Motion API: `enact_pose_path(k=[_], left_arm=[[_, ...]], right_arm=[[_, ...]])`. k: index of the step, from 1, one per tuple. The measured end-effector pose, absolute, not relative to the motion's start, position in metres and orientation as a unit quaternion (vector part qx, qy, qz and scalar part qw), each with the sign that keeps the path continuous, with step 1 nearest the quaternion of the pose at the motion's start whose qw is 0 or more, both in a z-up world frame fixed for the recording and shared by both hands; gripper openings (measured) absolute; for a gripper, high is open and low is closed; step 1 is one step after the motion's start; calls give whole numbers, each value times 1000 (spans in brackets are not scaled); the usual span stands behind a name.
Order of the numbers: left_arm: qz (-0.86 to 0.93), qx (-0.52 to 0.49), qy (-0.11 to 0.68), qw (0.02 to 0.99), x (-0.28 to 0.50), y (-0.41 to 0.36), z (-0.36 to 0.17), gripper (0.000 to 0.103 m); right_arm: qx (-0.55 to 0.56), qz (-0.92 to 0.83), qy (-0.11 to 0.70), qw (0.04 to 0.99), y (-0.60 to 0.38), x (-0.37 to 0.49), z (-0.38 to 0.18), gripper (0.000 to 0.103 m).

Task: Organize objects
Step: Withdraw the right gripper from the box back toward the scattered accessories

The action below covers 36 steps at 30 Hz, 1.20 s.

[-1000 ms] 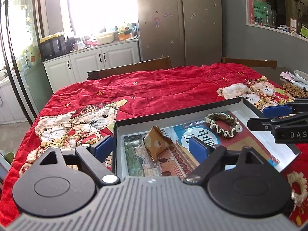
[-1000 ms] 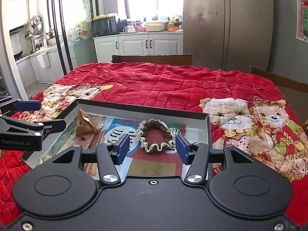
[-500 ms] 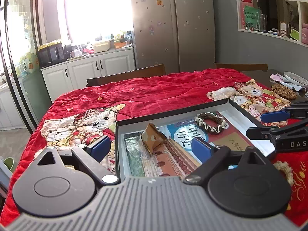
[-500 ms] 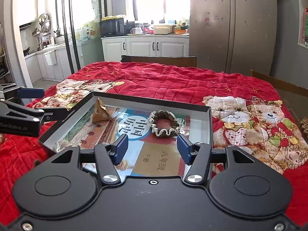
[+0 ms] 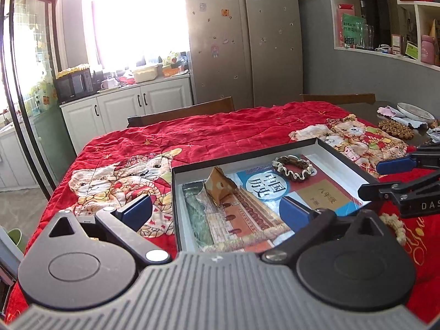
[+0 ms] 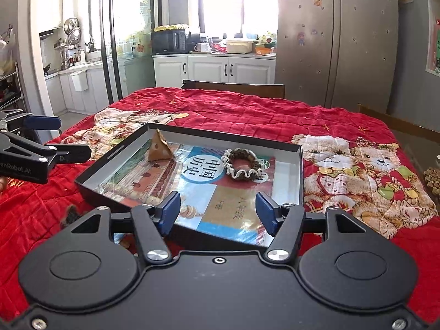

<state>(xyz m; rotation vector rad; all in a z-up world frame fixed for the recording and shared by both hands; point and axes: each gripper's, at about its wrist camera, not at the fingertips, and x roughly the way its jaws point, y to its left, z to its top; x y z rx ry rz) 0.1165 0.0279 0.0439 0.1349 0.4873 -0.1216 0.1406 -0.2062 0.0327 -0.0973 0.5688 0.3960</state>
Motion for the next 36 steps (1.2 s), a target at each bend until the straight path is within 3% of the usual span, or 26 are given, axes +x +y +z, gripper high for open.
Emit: enact_pose_path(k=[36], left_arm=[[-57,27,246,967,52,40,31,103]], right_arm=[[-55,217,277,935,-207,53,18,74]])
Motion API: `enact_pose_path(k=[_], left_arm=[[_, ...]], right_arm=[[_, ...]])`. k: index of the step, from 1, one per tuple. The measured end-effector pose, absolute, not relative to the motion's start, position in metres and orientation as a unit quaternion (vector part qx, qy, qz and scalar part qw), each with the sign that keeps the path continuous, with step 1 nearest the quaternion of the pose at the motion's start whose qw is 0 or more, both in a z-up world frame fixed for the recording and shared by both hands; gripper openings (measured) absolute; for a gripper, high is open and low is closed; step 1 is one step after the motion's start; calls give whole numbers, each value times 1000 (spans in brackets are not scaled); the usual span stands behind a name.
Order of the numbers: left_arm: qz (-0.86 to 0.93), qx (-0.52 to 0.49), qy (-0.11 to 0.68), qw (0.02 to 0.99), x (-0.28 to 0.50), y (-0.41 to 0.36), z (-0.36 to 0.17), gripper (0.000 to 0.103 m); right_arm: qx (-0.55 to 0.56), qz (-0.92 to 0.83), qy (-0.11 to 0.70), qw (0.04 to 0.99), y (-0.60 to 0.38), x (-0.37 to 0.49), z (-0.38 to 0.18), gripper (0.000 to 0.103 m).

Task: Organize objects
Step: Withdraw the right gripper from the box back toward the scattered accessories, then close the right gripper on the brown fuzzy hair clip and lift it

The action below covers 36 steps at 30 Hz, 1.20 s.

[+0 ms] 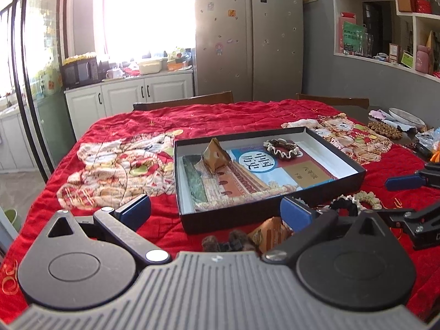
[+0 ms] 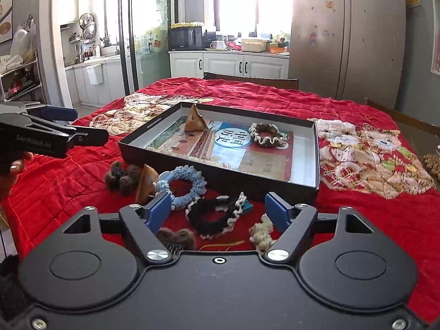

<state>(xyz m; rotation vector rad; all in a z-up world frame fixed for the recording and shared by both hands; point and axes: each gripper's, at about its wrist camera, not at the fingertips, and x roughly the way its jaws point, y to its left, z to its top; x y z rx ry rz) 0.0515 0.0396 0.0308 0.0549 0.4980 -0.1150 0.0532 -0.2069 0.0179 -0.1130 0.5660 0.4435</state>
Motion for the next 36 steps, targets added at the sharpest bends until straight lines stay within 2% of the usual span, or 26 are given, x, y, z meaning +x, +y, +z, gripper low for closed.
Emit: enact_pose_path(k=[28,36], left_arm=[[-46,35,282,958,56,38,-31,103],[-43,19,289,956,67,40,-41,103]], right_arm=[[-37,256,288,922,-184,22,-22,76],[-50,243,287,925,-170,25,-35,72]])
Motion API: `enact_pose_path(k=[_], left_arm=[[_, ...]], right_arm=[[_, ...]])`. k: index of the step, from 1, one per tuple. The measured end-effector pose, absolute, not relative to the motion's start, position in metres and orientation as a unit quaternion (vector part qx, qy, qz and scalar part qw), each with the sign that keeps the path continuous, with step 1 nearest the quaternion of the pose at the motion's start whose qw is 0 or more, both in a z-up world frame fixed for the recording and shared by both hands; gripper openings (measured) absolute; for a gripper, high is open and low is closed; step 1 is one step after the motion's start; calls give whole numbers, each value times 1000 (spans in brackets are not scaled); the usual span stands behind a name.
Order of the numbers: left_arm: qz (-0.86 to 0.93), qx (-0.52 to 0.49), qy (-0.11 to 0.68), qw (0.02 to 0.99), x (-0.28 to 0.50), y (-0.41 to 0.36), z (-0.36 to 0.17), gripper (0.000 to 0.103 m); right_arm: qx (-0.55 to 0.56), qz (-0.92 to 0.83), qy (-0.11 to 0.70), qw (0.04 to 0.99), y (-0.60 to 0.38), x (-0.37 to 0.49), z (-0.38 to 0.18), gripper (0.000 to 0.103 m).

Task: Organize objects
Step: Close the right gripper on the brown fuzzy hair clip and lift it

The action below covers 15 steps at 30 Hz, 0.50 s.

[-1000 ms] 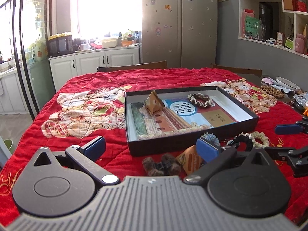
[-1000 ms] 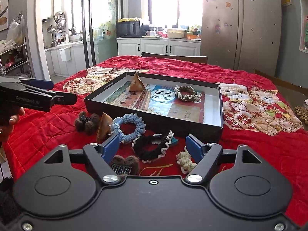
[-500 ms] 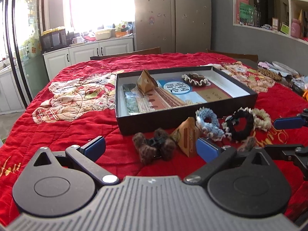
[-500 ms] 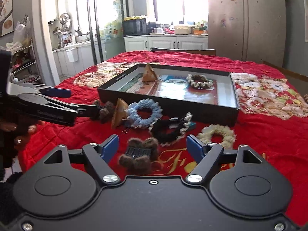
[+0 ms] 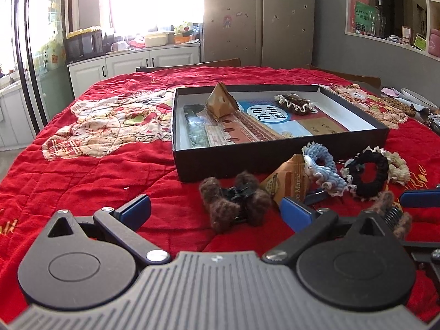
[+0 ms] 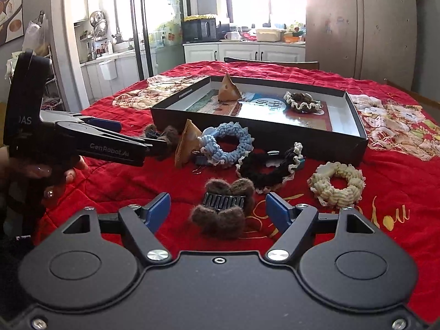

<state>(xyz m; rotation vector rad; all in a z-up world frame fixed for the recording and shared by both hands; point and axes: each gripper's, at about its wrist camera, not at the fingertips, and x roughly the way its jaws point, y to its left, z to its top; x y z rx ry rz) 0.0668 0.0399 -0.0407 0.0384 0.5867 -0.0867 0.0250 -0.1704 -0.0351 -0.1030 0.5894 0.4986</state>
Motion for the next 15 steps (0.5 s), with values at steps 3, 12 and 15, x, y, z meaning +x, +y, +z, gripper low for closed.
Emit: enact_pose_path(k=[3,12,15], left_arm=[[-41,21,289,956,68,38,-44,101],[-35,-2,301,953,76,41,-48,92],[-36,-8,306,951,78,42,-50,89]], right_arm=[[-59,234,285,928,-166,25,-38,70],[-52,218,292,930,-167,30,-45,53],[-52,217,294,929,-167,30,-46,50]])
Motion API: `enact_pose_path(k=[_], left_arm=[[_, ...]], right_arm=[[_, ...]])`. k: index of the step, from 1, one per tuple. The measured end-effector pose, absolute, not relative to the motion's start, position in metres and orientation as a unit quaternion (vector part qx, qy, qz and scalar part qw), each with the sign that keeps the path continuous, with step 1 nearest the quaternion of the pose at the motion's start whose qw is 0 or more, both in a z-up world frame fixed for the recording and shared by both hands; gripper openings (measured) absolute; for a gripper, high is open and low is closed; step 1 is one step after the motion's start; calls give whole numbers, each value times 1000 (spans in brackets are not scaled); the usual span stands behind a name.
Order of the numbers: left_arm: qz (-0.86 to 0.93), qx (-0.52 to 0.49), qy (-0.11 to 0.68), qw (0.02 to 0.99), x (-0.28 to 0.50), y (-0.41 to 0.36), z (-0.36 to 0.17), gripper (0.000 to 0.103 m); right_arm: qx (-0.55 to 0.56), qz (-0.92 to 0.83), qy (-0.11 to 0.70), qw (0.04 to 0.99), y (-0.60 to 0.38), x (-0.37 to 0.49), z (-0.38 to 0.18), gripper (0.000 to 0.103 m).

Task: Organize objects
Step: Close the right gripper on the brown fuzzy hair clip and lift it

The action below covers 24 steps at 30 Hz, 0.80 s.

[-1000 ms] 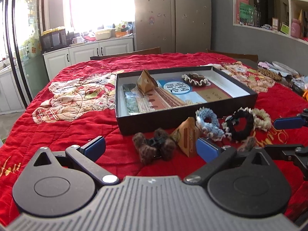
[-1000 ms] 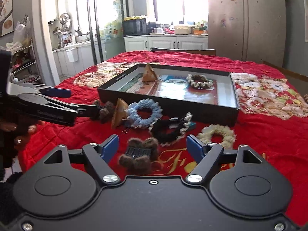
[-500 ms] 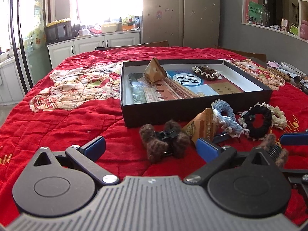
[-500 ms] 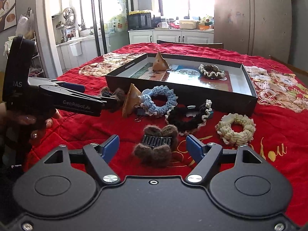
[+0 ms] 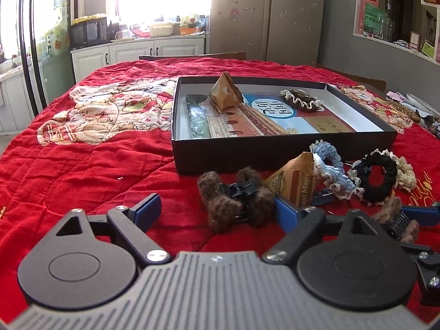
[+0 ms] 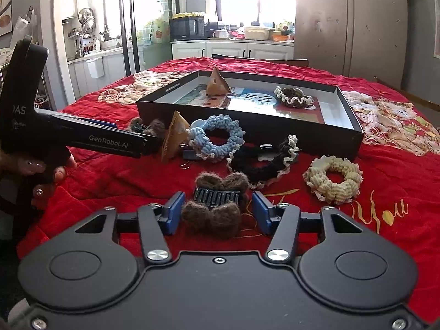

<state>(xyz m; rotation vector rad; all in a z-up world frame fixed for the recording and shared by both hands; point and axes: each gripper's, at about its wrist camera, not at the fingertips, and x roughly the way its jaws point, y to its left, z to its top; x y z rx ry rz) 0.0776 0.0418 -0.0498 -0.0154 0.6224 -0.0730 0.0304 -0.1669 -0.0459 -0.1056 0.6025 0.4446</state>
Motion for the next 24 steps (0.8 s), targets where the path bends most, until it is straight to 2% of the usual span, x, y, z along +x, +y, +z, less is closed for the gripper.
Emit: enact_pose_path(k=[7,12,19,24], left_arm=[[-37,-12,314,949,80,41,-51,79],[-38,-13,316,948,80,41,-52,69],[-39,-11,317,948,80,40,-52,61],[-37,-12,316,948,81,40,-51,51]], right_arm=[[-56,217,295,929,-166,31,-48,46],[-58,217,295,929,-165,32,-49,43],[-59,218,296,928,-165,32,-50,39],[-63,219,294,928,-165,32,-51,37]])
